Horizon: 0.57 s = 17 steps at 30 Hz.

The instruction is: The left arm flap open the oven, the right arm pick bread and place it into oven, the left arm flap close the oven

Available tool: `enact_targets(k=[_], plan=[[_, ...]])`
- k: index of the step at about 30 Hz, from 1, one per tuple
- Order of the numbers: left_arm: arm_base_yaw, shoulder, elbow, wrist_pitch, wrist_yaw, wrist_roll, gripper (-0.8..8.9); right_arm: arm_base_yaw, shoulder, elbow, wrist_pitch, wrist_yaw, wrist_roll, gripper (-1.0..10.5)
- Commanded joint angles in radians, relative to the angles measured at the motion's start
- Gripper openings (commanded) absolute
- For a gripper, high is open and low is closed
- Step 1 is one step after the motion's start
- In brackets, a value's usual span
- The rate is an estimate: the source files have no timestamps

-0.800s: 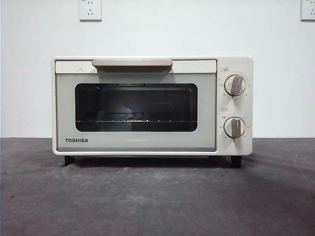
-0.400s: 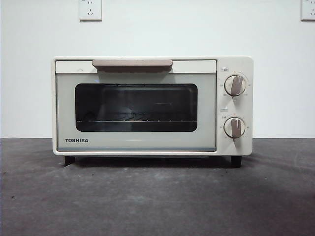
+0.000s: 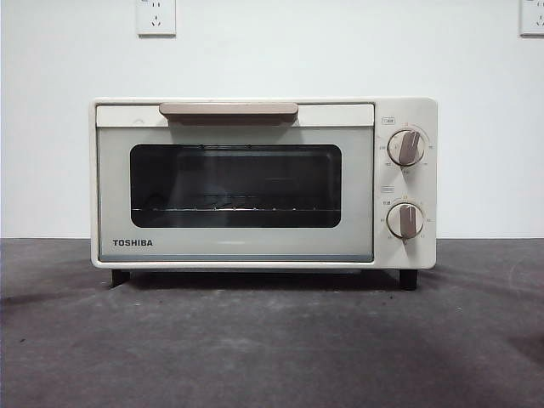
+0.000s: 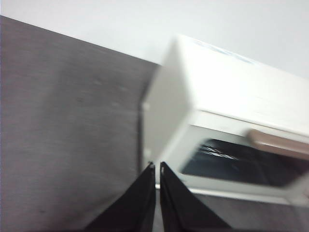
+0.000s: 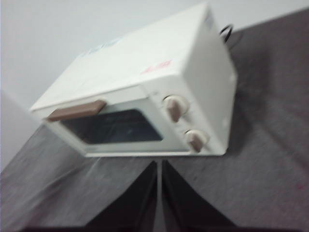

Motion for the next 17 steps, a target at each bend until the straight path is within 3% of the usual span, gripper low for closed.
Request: enact_targets(k=[1, 5, 11, 17], plan=[[-0.032, 0.064, 0.105, -0.059, 0.043, 0.047, 0.18, 0.002, 0.033, 0.058, -0.018, -0.028, -0.042, 0.1], [-0.081, 0.145, 0.226, -0.138, 0.114, 0.121, 0.18, 0.01, 0.082, 0.124, -0.056, -0.06, -0.082, 0.1], [-0.149, 0.229, 0.357, -0.239, 0.231, 0.237, 0.18, 0.042, 0.167, 0.22, -0.165, -0.082, -0.227, 0.1], [-0.182, 0.238, 0.369, -0.22, 0.282, 0.265, 0.31, 0.082, 0.188, 0.238, -0.162, -0.122, -0.278, 0.1]])
